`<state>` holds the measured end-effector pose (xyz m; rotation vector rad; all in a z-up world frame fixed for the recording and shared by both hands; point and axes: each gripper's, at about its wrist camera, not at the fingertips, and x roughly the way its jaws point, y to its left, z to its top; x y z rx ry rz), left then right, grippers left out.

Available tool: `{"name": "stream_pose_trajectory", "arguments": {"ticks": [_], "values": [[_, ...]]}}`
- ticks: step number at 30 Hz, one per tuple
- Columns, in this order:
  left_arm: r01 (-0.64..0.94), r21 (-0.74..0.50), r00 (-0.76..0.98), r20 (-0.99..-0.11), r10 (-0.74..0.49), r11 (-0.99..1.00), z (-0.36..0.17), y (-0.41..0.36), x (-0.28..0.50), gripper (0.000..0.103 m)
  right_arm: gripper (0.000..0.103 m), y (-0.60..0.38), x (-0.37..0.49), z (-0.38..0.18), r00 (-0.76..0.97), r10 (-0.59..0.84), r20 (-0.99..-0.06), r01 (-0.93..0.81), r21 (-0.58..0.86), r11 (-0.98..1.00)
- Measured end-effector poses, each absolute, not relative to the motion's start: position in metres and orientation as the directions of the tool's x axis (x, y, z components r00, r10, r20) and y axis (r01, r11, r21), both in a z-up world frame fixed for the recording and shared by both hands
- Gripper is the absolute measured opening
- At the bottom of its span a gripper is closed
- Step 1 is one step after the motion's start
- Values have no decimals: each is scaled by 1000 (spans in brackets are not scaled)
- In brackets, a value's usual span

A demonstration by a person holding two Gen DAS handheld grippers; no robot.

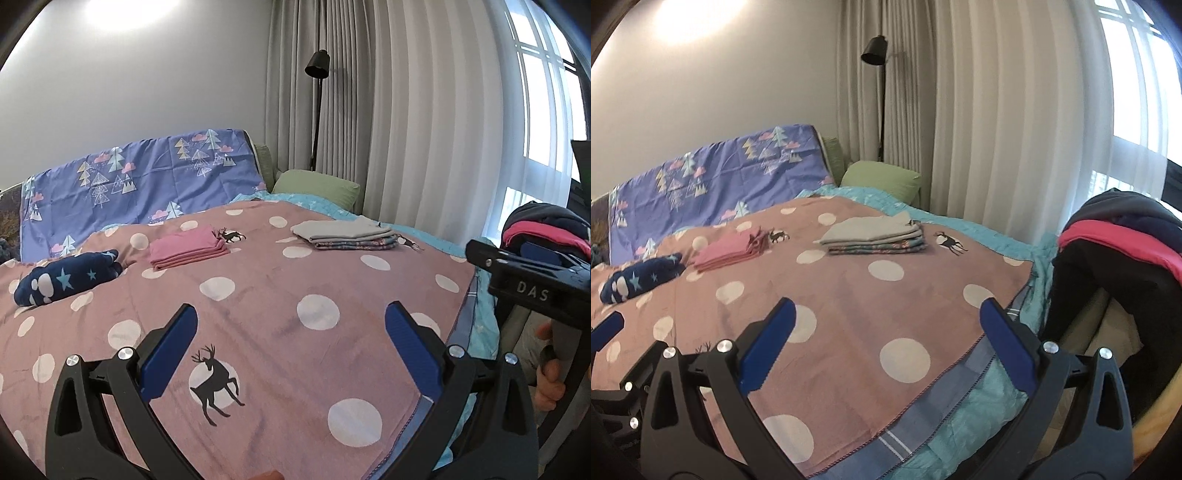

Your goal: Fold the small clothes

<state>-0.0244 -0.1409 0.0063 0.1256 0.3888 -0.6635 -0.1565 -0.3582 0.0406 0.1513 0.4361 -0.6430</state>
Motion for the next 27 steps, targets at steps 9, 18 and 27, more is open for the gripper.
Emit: {"name": "stream_pose_trajectory", "arguments": {"ticks": [9,18,27], "values": [[591,-21,733,-404,-547,807,-3,-130,-26,102,101,-351,-143,33,733,-514,-446,568,-16,823],[558,-26,751,-409,-518,830,-1,-118,-25,102,101,-346,-138,26,745,-503,-438,552,-17,833],[569,-28,743,-412,-528,822,0,-120,-25,102,101,-348,-139,25,745,-502,-439,555,-10,832]]}}
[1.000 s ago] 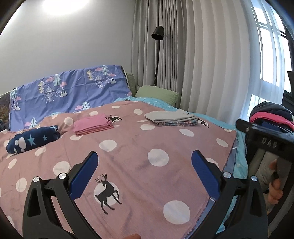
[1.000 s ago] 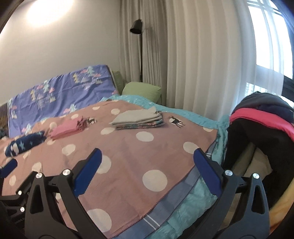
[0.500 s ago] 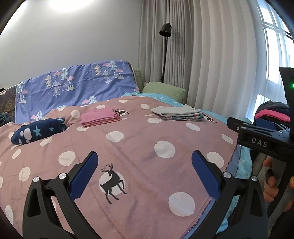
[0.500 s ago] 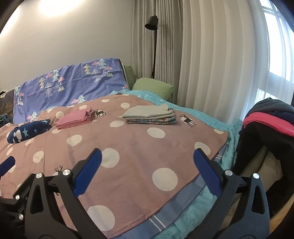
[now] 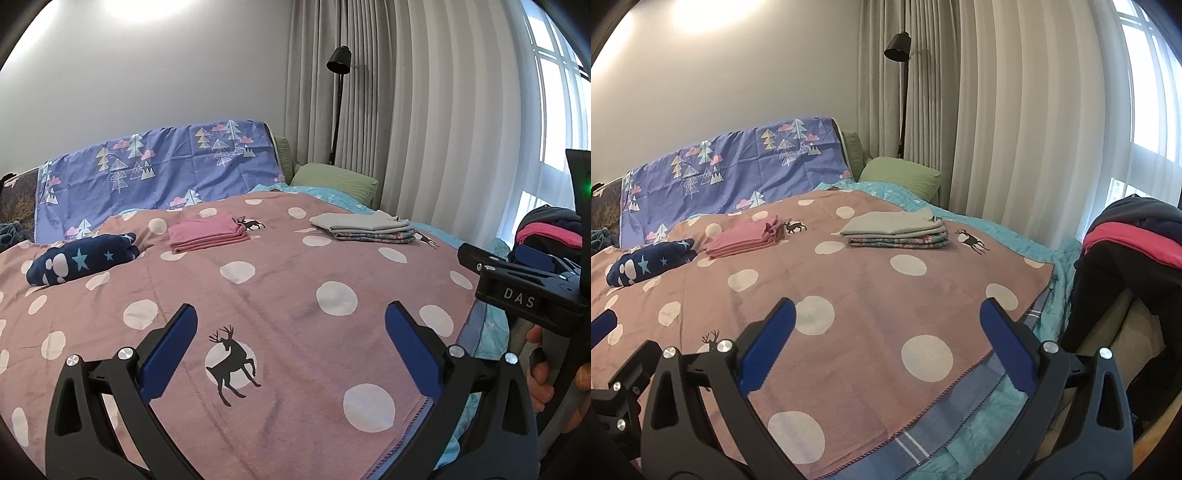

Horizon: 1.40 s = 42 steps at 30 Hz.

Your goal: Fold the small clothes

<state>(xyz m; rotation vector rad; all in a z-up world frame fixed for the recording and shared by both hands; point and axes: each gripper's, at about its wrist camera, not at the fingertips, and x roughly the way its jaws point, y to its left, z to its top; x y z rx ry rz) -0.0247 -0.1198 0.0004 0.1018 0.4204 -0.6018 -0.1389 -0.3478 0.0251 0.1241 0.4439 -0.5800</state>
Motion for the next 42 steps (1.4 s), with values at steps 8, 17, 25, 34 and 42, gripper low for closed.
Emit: {"name": "stream_pose_trajectory", "arguments": {"ticks": [8,17,25,34,42], "values": [[575,-31,737,-414,-534,818,0,-122,-24,102,101,-346,-142,24,745,-501,-440,551,-17,835],[579,-26,735,-415,-536,815,1,-125,-25,102,101,-346,-140,22,744,-497,-448,546,-22,837],[573,-26,728,-441,-524,819,-4,-126,-21,102,101,-352,-134,14,737,-484,-473,540,-19,841],[571,0,733,-451,-509,821,-6,-130,-18,102,101,-359,-127,8,730,-464,-502,534,-5,845],[571,10,739,-441,-509,821,-2,-130,-18,102,101,-357,-125,5,728,-469,-501,535,-13,845]]}}
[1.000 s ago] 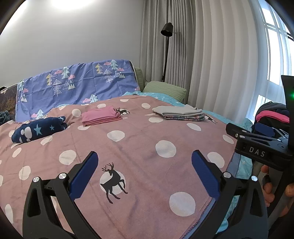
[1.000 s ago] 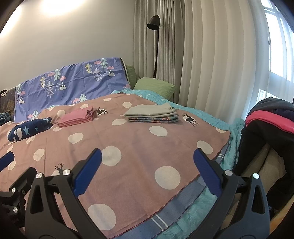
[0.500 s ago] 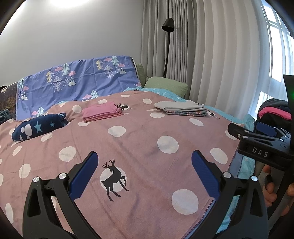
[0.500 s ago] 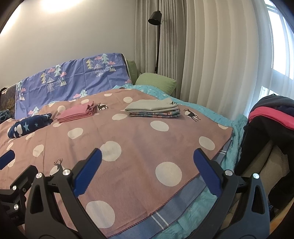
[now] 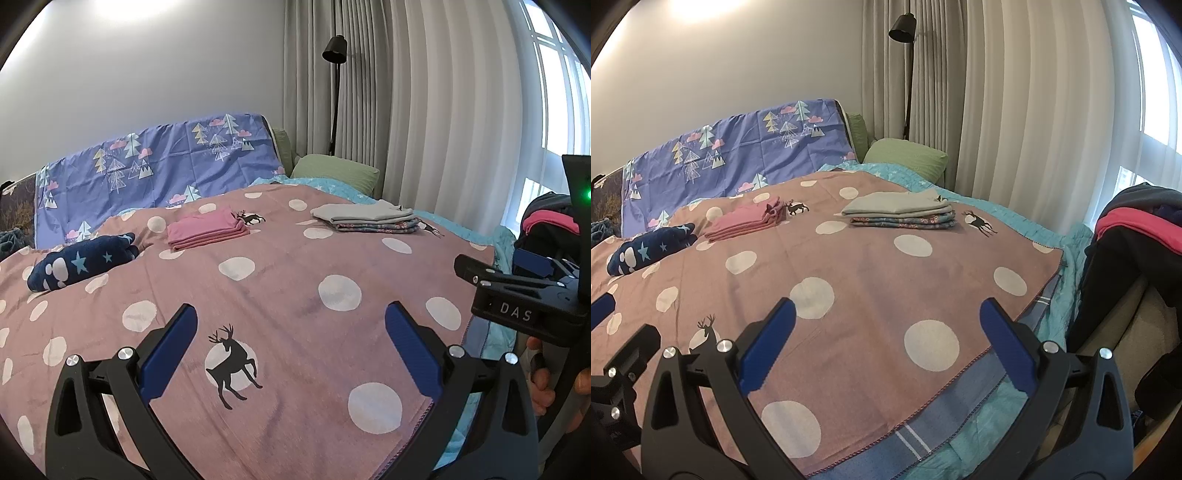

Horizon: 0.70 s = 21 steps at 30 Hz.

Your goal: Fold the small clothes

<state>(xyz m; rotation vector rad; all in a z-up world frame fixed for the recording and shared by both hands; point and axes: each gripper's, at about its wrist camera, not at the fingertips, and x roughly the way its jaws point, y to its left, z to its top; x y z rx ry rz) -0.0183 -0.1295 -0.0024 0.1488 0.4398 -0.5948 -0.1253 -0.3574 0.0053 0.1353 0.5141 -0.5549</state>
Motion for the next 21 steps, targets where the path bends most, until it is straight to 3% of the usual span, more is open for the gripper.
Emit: {"name": "stream_pose_trajectory", "arguments": {"ticks": [21], "values": [[580,22,735,-445,-512,814,-4,-134,-15,102,101,-357,-126,3,724,-472,-502,539,-15,842]]}}
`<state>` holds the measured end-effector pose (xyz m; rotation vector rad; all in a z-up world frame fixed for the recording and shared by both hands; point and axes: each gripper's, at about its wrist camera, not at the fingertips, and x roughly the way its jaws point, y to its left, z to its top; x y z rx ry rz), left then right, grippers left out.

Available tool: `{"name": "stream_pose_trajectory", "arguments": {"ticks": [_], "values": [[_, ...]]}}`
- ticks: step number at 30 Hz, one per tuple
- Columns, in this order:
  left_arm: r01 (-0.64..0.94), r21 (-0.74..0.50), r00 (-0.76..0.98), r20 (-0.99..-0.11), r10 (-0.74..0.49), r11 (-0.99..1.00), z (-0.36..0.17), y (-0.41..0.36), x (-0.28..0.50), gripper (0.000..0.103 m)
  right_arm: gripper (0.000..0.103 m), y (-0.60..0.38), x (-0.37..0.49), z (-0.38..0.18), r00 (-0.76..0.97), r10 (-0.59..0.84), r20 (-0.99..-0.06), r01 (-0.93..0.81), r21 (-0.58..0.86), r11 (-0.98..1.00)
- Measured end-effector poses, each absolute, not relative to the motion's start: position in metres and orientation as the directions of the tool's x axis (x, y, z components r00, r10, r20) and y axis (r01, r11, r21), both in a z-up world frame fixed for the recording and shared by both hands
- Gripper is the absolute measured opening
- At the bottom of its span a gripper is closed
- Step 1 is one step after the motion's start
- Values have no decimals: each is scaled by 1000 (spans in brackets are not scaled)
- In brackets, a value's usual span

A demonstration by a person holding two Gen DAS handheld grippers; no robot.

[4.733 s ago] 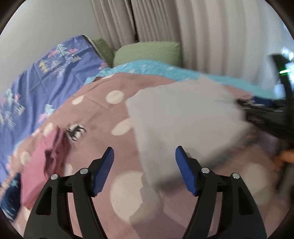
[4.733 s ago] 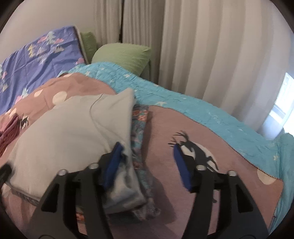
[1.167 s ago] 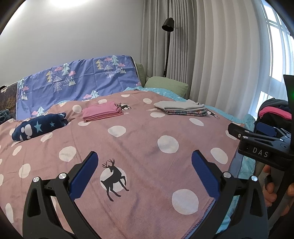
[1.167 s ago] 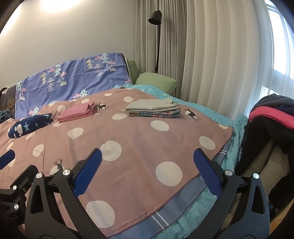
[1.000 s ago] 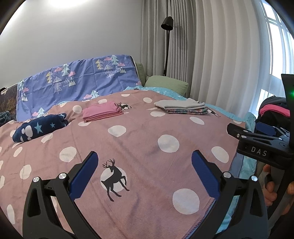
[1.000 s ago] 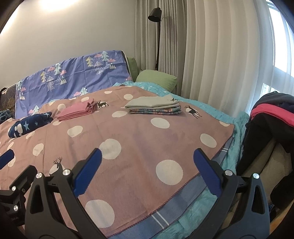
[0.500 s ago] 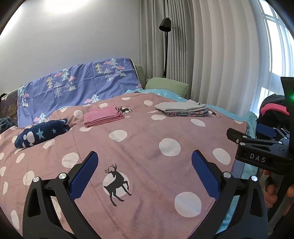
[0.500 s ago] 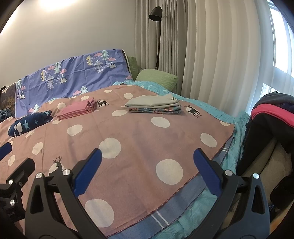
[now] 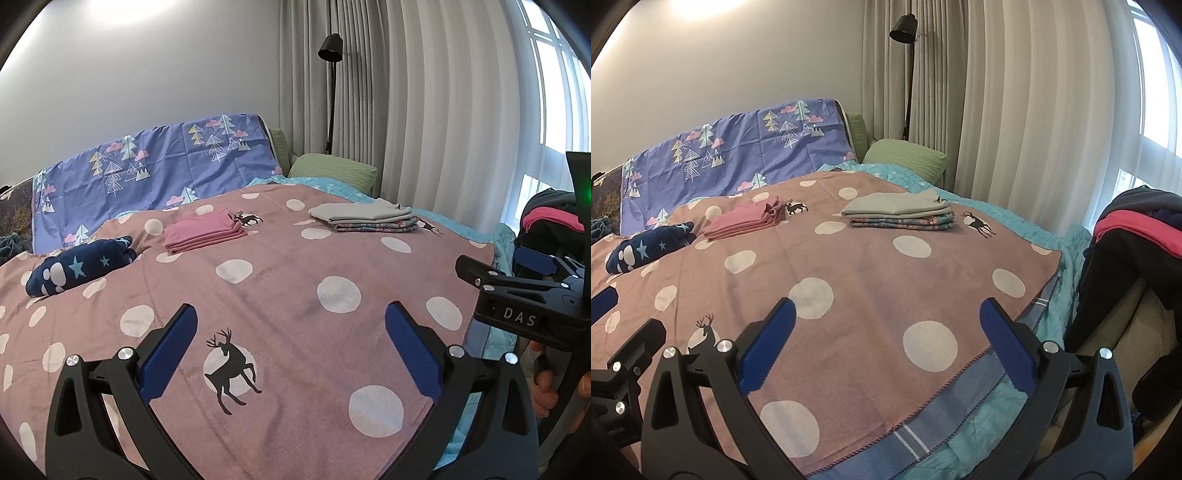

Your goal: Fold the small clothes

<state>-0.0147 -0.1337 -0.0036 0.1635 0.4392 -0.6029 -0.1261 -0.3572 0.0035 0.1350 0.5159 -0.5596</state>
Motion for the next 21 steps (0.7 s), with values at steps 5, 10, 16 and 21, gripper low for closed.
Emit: {"name": "stream_pose_trajectory", "arguments": {"ticks": [5,10,16,21], "values": [[578,22,734,-451,-508,816,-5,-135,-14,102,101,-359,-126,4,723,-471,-506,538,-16,843],[580,21,730,-457,-508,815,-8,-138,-14,102,101,-360,-125,5,723,-470,-506,537,-16,843],[580,20,729,-459,-508,814,-9,-139,-14,102,101,-360,-125,4,722,-471,-506,538,-17,843],[580,20,728,-461,-507,815,-11,-138,-14,102,101,-360,-125,5,722,-471,-507,538,-17,843]]}}
